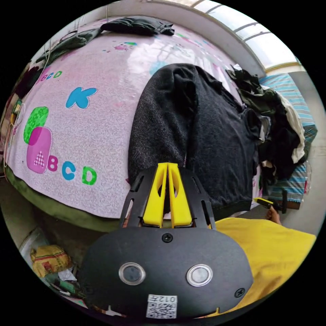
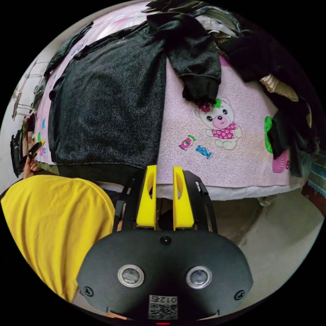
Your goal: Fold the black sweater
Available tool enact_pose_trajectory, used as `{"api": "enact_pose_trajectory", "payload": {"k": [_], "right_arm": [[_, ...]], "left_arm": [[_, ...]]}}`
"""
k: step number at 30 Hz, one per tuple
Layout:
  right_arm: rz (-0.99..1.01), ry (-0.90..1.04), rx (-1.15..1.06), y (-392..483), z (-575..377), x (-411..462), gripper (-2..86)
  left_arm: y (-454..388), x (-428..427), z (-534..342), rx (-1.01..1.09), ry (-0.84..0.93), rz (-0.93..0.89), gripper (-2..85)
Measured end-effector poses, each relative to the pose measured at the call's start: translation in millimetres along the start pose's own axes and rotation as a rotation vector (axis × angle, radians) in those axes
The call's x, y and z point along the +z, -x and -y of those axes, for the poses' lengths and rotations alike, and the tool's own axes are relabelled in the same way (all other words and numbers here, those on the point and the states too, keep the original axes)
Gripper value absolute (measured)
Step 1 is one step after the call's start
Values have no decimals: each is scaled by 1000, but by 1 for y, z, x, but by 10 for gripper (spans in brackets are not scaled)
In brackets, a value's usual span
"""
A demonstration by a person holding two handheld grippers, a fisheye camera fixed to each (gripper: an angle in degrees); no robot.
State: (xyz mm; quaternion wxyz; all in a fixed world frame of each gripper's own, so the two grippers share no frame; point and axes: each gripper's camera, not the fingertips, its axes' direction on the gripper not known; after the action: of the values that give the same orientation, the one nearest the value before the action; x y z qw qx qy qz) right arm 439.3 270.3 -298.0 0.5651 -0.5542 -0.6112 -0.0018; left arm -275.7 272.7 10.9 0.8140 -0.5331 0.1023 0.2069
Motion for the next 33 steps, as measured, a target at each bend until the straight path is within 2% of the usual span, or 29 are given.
{"api": "enact_pose_trajectory", "payload": {"k": [3, 5, 9, 13, 15, 17, 19, 21, 25, 28, 30, 33], "right_arm": [[-68, -60, -10, 4, 7, -11, 50], [-63, -94, -25, 12, 12, -17, 35], [-27, -155, -73, 40, 23, -20, 22], [-13, -139, -167, 76, 36, -6, 21], [-9, -125, -199, 89, 43, -1, 21], [0, -118, -228, 99, 48, 2, 20], [9, -117, -244, 109, 57, 6, 19], [32, -117, -250, 115, 63, 8, 18], [62, -120, -286, 137, 78, 12, 14], [66, -97, -328, 154, 89, 20, 12], [70, -81, -354, 164, 95, 25, 11], [54, -52, -399, 177, 105, 32, 9]], "left_arm": [[-23, 24, 12, 63, 114, 72, 3], [-31, 31, 13, 99, 169, 197, 1], [-16, 17, 19, 71, 186, 181, -1], [13, -3, 41, 51, 251, 135, -2], [22, -14, 53, 61, 280, 169, -2], [33, -30, 66, 75, 313, 409, -1], [48, -38, 74, 63, 360, 513, -1], [62, -49, 81, 33, 346, 519, -2], [66, -90, 88, -212, 126, 508, -2], [36, -104, 83, -241, -18, 479, -2], [22, -101, 81, -244, -41, 447, -1], [16, -82, 86, -254, 39, 405, -1]]}}
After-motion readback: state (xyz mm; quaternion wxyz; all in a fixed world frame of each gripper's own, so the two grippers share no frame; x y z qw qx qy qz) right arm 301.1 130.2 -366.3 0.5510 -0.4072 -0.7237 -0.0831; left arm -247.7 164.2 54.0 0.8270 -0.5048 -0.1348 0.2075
